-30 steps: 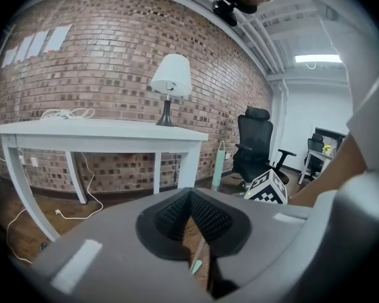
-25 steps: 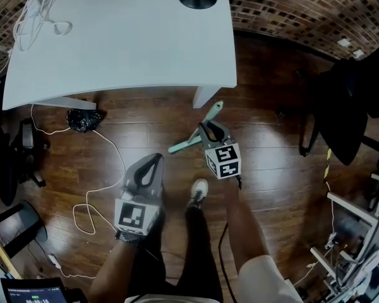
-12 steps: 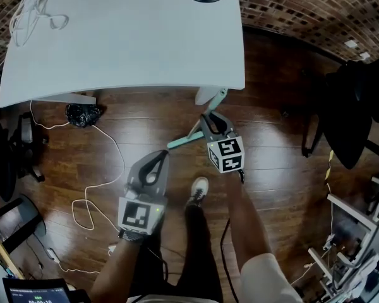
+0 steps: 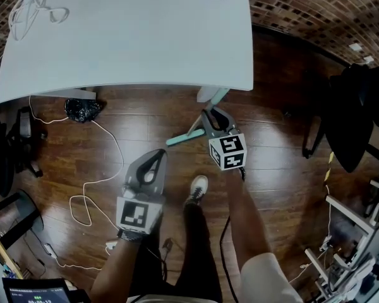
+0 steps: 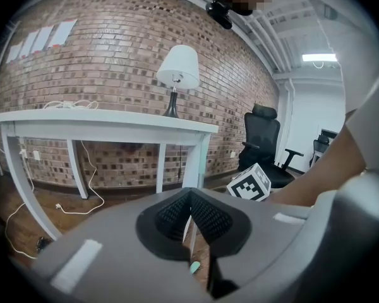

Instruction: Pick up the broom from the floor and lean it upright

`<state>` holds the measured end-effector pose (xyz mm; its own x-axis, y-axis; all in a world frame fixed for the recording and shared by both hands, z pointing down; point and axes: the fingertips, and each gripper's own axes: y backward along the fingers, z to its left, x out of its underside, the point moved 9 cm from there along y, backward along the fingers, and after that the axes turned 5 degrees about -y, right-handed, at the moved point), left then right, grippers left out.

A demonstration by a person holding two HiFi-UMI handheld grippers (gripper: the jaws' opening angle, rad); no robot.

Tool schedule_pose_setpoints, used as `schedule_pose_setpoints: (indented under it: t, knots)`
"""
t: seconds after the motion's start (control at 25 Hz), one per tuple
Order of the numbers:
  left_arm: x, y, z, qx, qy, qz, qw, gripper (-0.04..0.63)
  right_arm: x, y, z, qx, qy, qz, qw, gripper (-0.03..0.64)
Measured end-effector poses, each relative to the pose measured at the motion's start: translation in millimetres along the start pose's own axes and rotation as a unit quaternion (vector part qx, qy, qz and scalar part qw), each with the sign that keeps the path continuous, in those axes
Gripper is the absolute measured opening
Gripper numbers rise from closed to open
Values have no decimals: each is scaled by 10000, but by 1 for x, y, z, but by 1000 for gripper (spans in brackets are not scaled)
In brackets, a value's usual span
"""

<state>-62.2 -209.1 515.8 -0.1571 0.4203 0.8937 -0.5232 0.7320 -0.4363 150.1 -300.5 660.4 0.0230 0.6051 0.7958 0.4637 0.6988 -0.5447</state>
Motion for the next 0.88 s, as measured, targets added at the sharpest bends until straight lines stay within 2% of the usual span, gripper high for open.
schedule_pose_setpoints:
  t: [0.88]
  knots:
    - [5, 2, 0, -14, 54, 22, 10000, 0, 0, 0, -3, 130, 194, 12, 9997, 115]
